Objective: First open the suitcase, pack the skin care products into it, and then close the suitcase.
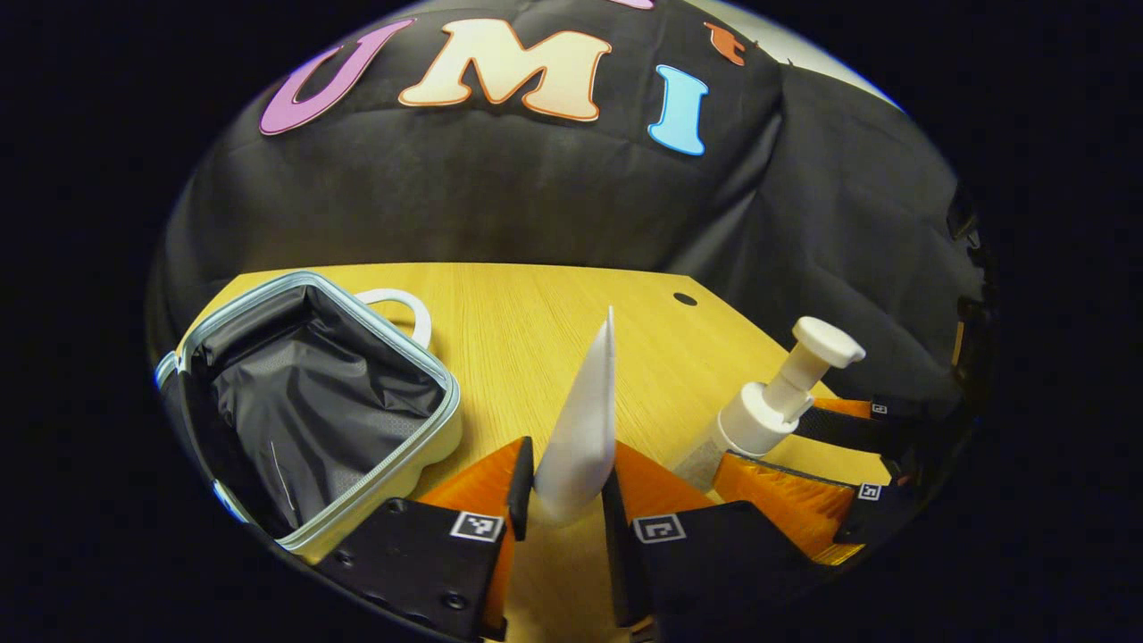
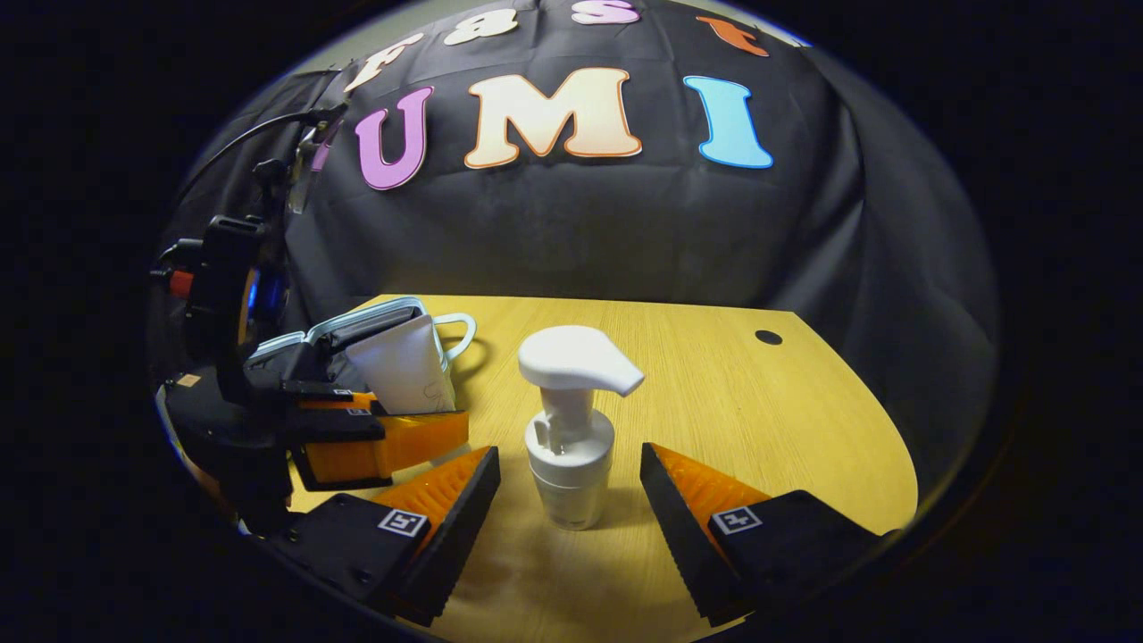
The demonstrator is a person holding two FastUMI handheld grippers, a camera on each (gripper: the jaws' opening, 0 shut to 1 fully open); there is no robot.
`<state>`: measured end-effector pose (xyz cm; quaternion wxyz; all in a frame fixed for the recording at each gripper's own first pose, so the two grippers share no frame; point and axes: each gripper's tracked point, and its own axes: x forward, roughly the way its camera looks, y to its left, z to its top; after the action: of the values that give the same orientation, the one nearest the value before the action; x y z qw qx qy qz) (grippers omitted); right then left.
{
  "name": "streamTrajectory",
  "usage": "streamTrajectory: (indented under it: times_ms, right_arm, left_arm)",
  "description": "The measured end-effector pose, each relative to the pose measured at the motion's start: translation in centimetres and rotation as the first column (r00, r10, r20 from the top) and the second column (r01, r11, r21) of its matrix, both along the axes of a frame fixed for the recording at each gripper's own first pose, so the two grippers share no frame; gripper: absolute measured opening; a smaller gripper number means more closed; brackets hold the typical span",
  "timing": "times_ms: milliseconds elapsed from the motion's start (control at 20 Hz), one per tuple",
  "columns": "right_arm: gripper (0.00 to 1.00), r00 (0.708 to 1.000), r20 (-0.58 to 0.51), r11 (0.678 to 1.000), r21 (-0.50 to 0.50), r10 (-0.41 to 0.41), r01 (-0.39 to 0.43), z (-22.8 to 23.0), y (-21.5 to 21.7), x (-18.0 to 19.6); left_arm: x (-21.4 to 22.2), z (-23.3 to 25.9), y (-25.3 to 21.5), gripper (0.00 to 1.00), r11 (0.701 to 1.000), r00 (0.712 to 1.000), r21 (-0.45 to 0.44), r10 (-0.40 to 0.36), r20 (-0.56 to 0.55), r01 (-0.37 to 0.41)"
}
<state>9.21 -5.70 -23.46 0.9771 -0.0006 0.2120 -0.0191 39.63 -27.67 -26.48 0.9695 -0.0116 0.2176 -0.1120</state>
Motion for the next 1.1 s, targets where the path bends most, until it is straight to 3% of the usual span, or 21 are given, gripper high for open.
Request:
streamTrajectory:
  times_ms: [350, 400, 450, 600, 900, 950, 1000, 1050, 1100]
  right_arm:
    - [1.00, 1.000, -0.003, 1.000, 0.006, -0.007, 0.007, -1.0, -0.1, 1.4]
    - [0.94, 1.000, -0.002, 1.000, -0.010, -0.015, 0.015, -1.1, -0.4, 1.7]
    - [0.75, 1.000, -0.005, 1.000, -0.021, -0.015, 0.015, -1.3, -0.5, 1.6]
    - [0.63, 1.000, -0.016, 0.999, -0.032, 0.002, -0.002, -1.2, -0.3, 1.7]
    - [0.60, 0.999, -0.013, 0.998, -0.054, 0.039, -0.040, 1.9, 0.6, 2.4]
    - [0.60, 0.999, 0.005, 0.998, -0.041, 0.047, -0.047, 3.3, 1.1, 2.7]
    - [0.60, 0.998, 0.023, 0.998, -0.038, 0.058, -0.058, 4.7, 1.6, 3.1]
    - [0.61, 0.997, 0.042, 0.997, -0.041, 0.069, -0.067, 6.0, 2.2, 3.5]
    - [0.60, 0.996, 0.052, 0.996, -0.045, 0.079, -0.077, 7.3, 2.9, 3.9]
  left_arm:
    - [-1.3, 2.4, 0.0, 0.30, 0.994, 0.999, -0.104, -0.034, -0.039, 0.030]
    - [-1.4, 3.3, 0.5, 0.33, 0.994, 0.999, -0.110, -0.030, -0.031, 0.026]
    - [-1.4, 4.2, 1.2, 0.33, 0.994, 1.000, -0.110, -0.021, -0.019, 0.018]
    - [-1.7, 7.4, 3.3, 0.29, 0.990, 1.000, -0.143, 0.013, 0.015, -0.011]
    - [-2.3, 11.6, 10.0, 0.32, 0.927, 0.990, -0.347, 0.130, -0.054, -0.141]
    - [-2.2, 11.9, 11.9, 0.29, 0.927, 0.985, -0.333, 0.163, -0.057, -0.173]
    - [-2.3, 11.6, 13.6, 0.36, 0.931, 0.980, -0.304, 0.188, -0.067, -0.200]
    - [-2.5, 11.1, 15.0, 0.28, 0.935, 0.975, -0.277, 0.202, -0.090, -0.220]
    - [-2.7, 10.3, 16.0, 0.32, 0.935, 0.970, -0.265, 0.212, -0.121, -0.237]
